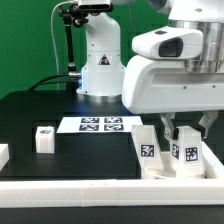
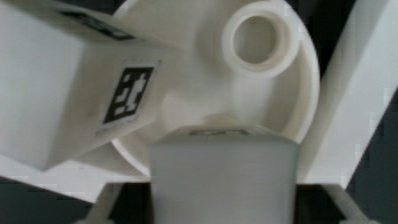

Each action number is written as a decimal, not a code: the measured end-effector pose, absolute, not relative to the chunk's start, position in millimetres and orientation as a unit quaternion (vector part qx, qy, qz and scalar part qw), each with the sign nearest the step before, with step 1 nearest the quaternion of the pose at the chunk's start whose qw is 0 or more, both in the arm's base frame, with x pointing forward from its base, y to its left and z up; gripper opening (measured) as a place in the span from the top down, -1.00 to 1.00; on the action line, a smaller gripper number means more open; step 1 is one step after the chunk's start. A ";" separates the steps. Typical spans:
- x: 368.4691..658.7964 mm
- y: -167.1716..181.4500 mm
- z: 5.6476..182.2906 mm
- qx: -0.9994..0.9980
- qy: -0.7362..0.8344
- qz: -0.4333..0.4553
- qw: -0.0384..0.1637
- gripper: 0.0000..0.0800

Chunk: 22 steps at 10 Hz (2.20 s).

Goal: Assemble stool

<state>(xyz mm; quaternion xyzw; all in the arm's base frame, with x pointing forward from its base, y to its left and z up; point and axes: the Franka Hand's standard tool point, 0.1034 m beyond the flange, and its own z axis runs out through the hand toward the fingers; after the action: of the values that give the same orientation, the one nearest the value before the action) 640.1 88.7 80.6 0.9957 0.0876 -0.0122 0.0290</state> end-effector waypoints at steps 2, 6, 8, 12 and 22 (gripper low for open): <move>640.0 89.1 80.5 0.999 0.007 -0.010 0.030 0.15; 640.0 89.2 79.7 0.986 -0.166 -0.006 0.011 0.15; 641.3 90.5 79.4 0.967 -0.254 -0.003 -0.001 0.15; 645.8 96.1 79.5 0.899 -0.437 0.011 -0.019 0.15; 648.3 100.9 80.3 0.715 -0.697 -0.010 -0.048 0.15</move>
Offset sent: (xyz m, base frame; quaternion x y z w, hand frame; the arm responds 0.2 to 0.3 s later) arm 0.0000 0.0000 0.0000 0.0000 0.0000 0.1296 0.9916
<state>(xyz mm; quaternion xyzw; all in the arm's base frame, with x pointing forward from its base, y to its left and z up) 648.3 100.9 80.3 0.7152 -0.6972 -0.0099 -0.0477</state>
